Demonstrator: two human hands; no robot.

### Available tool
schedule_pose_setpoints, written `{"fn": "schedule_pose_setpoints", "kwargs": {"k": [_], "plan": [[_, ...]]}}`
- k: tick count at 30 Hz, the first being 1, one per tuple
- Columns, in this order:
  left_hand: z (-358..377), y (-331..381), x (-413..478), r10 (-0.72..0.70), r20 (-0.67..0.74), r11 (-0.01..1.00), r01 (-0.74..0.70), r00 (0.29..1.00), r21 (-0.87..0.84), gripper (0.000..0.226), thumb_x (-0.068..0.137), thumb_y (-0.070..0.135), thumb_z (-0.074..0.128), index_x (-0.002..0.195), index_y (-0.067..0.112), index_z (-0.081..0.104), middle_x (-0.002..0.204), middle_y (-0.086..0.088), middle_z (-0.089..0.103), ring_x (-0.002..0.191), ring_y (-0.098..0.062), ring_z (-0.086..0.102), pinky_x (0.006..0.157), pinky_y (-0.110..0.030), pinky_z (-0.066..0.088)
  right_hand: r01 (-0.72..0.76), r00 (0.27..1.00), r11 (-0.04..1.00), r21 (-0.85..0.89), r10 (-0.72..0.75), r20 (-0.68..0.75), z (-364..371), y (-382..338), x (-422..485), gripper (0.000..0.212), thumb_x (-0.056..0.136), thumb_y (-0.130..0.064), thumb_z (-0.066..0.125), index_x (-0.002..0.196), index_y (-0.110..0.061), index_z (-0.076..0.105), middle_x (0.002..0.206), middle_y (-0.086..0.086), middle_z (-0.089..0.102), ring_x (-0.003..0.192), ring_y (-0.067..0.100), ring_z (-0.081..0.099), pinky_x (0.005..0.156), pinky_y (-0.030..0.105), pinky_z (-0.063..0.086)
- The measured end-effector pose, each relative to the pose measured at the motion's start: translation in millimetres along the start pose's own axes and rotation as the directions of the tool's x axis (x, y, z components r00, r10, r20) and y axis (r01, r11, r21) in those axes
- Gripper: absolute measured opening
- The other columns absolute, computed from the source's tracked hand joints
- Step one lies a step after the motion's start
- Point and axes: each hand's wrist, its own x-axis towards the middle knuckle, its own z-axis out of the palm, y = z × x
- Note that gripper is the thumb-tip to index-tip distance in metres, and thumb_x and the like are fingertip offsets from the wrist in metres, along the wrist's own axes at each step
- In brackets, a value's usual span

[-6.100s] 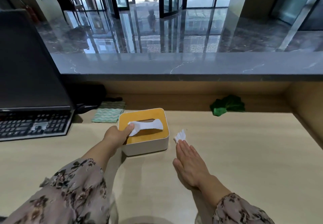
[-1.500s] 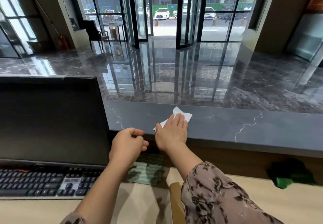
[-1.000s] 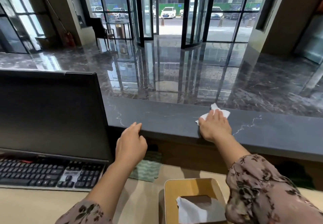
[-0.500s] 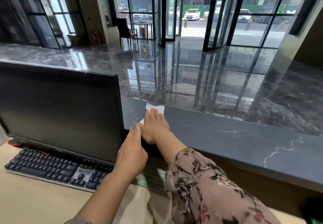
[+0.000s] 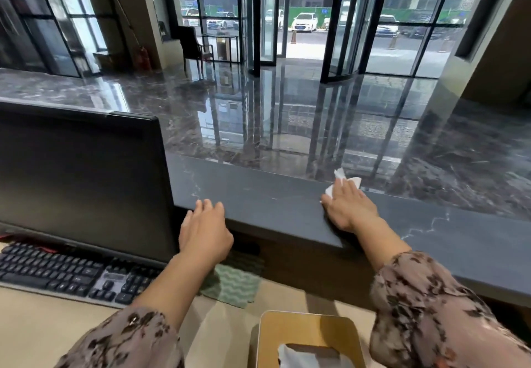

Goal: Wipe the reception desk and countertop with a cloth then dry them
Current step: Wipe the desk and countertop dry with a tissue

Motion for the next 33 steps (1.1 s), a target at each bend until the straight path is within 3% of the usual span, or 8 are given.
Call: {"fn": "schedule_pose_setpoints", "kwargs": {"k": [3,8,13,16,20,27,33], "plan": [[-4.0,8.2,2.7,-0.022,0.034,0.998,0.02,0.999,0.054,0.041,0.088,0.017,0.046,0.128,0.008,0.044,0.144,-0.017,0.039,0.139,-0.032,0.028,0.113,-0.04,0.028,-0.081,0.997,0.997,0.006,0.081,-0.004,3.5,35.9,-15.0,0.064,0.102,-0.041,0.012,0.152,-0.005,-0.008,0.16,0.011,-0.01,0.148,0.021,-0.009,0.12,0.036,0.001],[-5.7,9.0,3.5,-0.002,0.06,0.996,-0.003,0.998,0.089,0.038,0.087,0.02,0.054,0.122,0.008,0.047,0.139,-0.019,0.042,0.134,-0.034,0.033,0.111,-0.04,0.03,-0.112,0.992,0.994,0.02,0.113,-0.06,8.0,17.9,-11.8,0.066,0.101,-0.04,0.016,0.151,0.0,0.002,0.159,0.016,0.002,0.147,0.028,0.0,0.12,0.041,0.007],[-3.0,3.8,3.8,0.035,0.066,0.992,-0.043,0.997,0.121,0.053,0.088,0.023,0.057,0.134,0.006,0.037,0.143,-0.02,0.036,0.136,-0.035,0.029,0.113,-0.041,0.029,0.13,0.991,0.991,0.031,-0.129,-0.034,14.0,-81.6,4.6,0.067,0.1,-0.042,0.017,0.152,-0.002,0.001,0.16,0.015,-0.003,0.148,0.028,-0.004,0.12,0.04,0.004],[1.3,-3.8,4.9,0.071,0.056,0.986,-0.079,0.996,0.148,0.07,0.089,0.023,0.056,0.147,0.008,0.021,0.151,-0.017,0.026,0.142,-0.033,0.02,0.116,-0.04,0.024,0.267,0.963,0.964,0.01,-0.267,0.014,16.2,-142.9,18.6,0.067,0.101,-0.041,0.016,0.152,-0.002,-0.004,0.16,0.015,-0.008,0.148,0.027,-0.009,0.12,0.04,0.0],[2.1,-5.3,6.4,0.086,0.048,0.981,-0.093,0.995,0.172,0.078,0.09,0.021,0.055,0.152,0.011,0.009,0.157,-0.015,0.014,0.147,-0.03,0.009,0.119,-0.039,0.017,0.373,0.928,0.928,-0.001,-0.373,0.029,10.8,-173.8,30.0,0.066,0.102,-0.041,0.018,0.152,-0.003,-0.002,0.16,0.013,-0.006,0.148,0.024,-0.009,0.12,0.038,0.001],[-1.6,-3.9,7.2,0.047,0.085,0.987,-0.06,0.995,0.151,0.07,0.09,0.017,0.053,0.149,0.012,0.016,0.153,-0.014,0.021,0.145,-0.029,0.014,0.118,-0.04,0.02,0.345,0.938,0.938,-0.004,-0.345,0.029,12.4,-147.3,13.8,0.062,0.103,-0.038,0.016,0.153,-0.007,-0.005,0.161,0.008,-0.01,0.148,0.02,-0.01,0.121,0.035,-0.001],[-8.4,9.2,-3.0,-0.023,0.086,0.987,0.009,0.996,0.158,0.054,0.089,0.018,0.051,0.139,0.008,0.034,0.145,-0.015,0.035,0.14,-0.03,0.025,0.116,-0.041,0.024,0.2,0.98,0.98,-0.002,-0.2,-0.015,14.4,-55.8,-21.3,0.062,0.103,-0.04,0.012,0.153,-0.008,-0.006,0.161,0.009,-0.01,0.148,0.02,-0.009,0.12,0.036,-0.002]]}}
